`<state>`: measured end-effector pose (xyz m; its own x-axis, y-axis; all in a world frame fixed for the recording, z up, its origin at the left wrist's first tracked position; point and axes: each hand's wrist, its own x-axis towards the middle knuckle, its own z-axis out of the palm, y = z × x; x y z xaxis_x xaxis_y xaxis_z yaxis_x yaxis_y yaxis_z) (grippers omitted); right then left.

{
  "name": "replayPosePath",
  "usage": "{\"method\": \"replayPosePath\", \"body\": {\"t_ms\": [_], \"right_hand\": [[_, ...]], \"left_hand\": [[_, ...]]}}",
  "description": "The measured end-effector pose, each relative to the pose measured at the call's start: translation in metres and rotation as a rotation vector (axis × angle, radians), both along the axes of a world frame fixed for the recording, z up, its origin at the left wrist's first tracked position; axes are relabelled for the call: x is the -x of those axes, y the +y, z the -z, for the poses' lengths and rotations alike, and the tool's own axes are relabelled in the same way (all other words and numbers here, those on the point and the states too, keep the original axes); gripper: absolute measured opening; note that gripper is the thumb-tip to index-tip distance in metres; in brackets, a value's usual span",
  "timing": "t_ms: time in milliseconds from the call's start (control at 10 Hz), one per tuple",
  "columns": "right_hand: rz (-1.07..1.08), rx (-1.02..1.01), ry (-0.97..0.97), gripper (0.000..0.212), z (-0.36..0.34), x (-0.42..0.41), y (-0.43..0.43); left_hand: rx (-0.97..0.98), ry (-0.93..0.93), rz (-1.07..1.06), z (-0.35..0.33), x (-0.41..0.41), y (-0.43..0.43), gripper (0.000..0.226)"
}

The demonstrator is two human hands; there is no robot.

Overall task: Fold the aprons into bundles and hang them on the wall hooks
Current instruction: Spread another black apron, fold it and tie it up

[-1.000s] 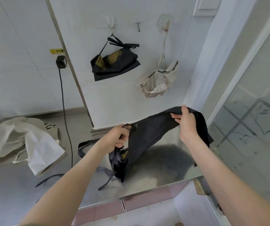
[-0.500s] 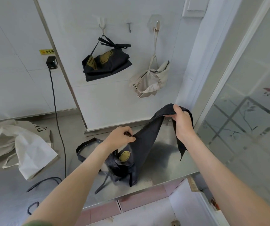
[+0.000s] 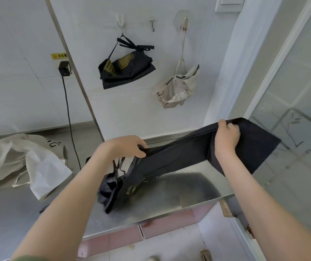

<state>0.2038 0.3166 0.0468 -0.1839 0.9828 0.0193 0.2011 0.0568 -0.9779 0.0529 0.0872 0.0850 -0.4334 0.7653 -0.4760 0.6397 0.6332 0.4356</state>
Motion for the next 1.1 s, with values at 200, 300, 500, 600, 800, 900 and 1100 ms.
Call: {"method": "replayPosePath", "body": {"t_ms": [200,300,500,600,800,900,1100], "right_hand": [[-0.090,-0.075,-0.059,0.034,0.002,-0.008,-0.005],[-0.191,0.091,-0.154,0.031,0.004,0.001,-0.007],[-0.306,0.327,-0.279,0.037,0.033,0.021,-0.001],[-0.344,0.387,-0.275,0.037,0.050,0.033,0.004],[-0.338,0.552,-0.100,0.049,0.077,0.054,0.005],[-0.352,0.628,-0.026,0.049,0.096,0.062,0.006],[-0.360,0.668,-0.141,0.033,0.153,0.062,0.007]], "left_hand": [[0.224,-0.384,-0.050,-0.015,0.030,-0.021,0.019],[0.336,0.011,0.023,-0.010,0.035,-0.017,0.010],[0.231,0.336,-0.150,0.048,0.044,-0.004,0.027],[0.130,0.401,-0.293,0.068,0.045,0.003,0.027],[-0.071,0.413,-0.545,0.100,0.065,0.020,0.028],[-0.228,0.383,-0.619,0.115,0.074,0.025,0.032],[-0.253,0.333,-0.439,0.175,0.077,0.018,0.049]]}}
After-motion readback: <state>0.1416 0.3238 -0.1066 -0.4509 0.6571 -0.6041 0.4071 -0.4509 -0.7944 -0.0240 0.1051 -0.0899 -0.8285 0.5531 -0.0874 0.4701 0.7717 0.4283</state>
